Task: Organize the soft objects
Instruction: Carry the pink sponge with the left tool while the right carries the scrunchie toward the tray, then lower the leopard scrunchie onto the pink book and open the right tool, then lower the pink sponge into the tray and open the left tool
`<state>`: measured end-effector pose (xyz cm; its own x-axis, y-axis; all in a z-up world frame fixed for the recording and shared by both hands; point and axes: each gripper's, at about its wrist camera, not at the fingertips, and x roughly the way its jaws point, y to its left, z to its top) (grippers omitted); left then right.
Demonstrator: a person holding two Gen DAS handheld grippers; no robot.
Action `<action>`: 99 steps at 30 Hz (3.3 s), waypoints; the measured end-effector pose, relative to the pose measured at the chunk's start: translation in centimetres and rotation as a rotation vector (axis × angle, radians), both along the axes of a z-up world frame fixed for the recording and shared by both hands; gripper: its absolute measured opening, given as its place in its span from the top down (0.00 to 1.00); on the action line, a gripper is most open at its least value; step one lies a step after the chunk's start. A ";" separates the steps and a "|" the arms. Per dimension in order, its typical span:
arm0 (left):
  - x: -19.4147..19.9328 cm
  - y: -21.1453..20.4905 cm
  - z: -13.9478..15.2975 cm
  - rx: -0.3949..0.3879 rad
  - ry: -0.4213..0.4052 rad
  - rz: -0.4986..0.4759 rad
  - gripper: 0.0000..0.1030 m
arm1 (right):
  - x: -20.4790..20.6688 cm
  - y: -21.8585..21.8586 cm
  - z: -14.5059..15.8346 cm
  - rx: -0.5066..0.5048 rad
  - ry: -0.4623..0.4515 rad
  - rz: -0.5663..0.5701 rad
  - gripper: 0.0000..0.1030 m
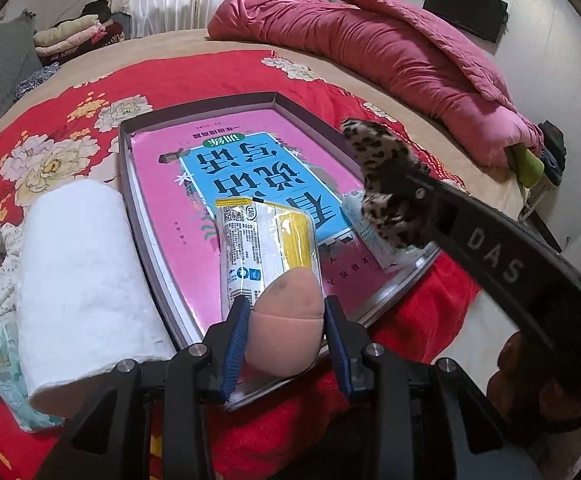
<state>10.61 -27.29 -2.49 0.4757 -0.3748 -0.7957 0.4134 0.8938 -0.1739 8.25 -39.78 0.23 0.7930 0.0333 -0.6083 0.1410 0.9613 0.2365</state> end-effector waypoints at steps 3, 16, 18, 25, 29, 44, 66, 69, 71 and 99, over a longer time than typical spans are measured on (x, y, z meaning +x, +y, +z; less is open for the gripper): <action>-0.1 0.1 -0.1 -0.001 0.005 0.003 0.63 | 0.4 0.7 -0.2 -0.020 0.017 0.029 0.89; 0.0 0.2 -0.1 -0.008 0.011 0.006 0.63 | 1.9 0.7 -2.1 0.005 0.140 0.059 0.79; 0.0 0.2 -0.1 -0.007 0.011 0.006 0.63 | 1.9 0.5 -2.3 0.017 0.144 0.056 0.74; 0.0 0.3 -0.2 -0.011 0.014 0.011 0.63 | 1.8 0.4 -2.2 0.020 0.143 0.057 0.65; 0.0 0.3 -0.3 -0.008 0.013 0.010 0.63 | 1.2 0.5 -1.6 0.013 0.101 0.059 0.54; 0.1 -0.3 -0.3 0.009 0.003 0.003 0.63 | -1.4 -3.4 0.4 0.075 -0.055 -0.164 0.39; 0.3 0.1 0.0 -0.034 0.010 0.015 0.59 | -1.6 -3.8 0.3 0.075 -0.064 -0.179 0.32; 0.2 0.1 0.1 -0.031 -0.007 0.012 0.57 | -1.7 -3.8 0.4 0.072 -0.067 -0.176 0.29; 0.0 0.1 0.4 -0.031 -0.018 0.008 0.53 | -1.8 -3.9 0.5 0.073 -0.072 -0.178 0.29; -1.0 3.5 4.7 -0.046 -0.107 0.093 0.36 | -2.2 -2.9 1.2 0.040 -0.082 -0.161 0.27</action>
